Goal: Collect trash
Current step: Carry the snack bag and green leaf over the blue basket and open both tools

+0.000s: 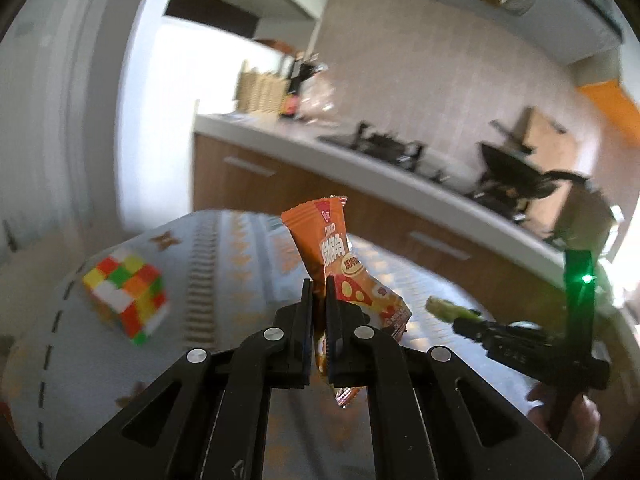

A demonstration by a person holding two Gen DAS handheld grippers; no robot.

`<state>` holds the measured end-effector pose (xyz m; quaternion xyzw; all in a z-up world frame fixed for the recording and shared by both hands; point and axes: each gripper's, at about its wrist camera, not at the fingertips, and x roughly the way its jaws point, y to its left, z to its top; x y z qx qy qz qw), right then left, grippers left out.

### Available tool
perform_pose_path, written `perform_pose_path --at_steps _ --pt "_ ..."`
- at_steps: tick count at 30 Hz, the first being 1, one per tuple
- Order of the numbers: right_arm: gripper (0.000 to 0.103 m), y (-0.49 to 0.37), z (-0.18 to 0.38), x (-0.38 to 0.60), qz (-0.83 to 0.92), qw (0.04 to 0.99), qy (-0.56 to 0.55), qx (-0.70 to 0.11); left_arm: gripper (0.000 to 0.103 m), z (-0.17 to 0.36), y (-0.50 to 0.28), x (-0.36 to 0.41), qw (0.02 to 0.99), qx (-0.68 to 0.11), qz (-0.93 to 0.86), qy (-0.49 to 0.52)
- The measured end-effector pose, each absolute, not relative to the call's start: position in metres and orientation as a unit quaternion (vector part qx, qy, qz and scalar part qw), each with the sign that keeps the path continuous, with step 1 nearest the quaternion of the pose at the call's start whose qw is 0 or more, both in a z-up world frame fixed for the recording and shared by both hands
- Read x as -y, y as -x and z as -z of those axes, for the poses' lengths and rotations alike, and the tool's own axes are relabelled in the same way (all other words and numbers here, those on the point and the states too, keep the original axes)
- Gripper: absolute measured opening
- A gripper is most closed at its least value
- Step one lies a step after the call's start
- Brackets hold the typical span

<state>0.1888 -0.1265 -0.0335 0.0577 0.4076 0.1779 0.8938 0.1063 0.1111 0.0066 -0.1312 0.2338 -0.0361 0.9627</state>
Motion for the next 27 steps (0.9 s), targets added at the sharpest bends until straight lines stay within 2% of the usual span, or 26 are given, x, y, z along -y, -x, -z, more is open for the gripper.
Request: perform_pose_path --at_steps 5,13,17,27 --pt "0.016 -0.159 0.001 0.193 -0.155 0.897 -0.115 -0.398 0.003 -0.031 -0.095 -0.056 0.974 -0.211 0.06 0.063" --pt "0.016 -0.094 -0.03 0.303 -0.04 0.934 -0.118 -0.336 0.003 -0.052 -0.091 0.038 0.966 -0.208 0.153 0.022" --pt "0.016 -0.071 -0.031 0.353 0.0 0.936 -0.126 -0.33 0.003 -0.054 -0.094 0.104 0.952 -0.22 0.213 0.006" --pt "0.016 -0.039 -0.012 0.437 0.073 0.929 -0.145 -0.333 0.003 -0.04 -0.113 0.211 0.923 -0.25 0.29 -0.015"
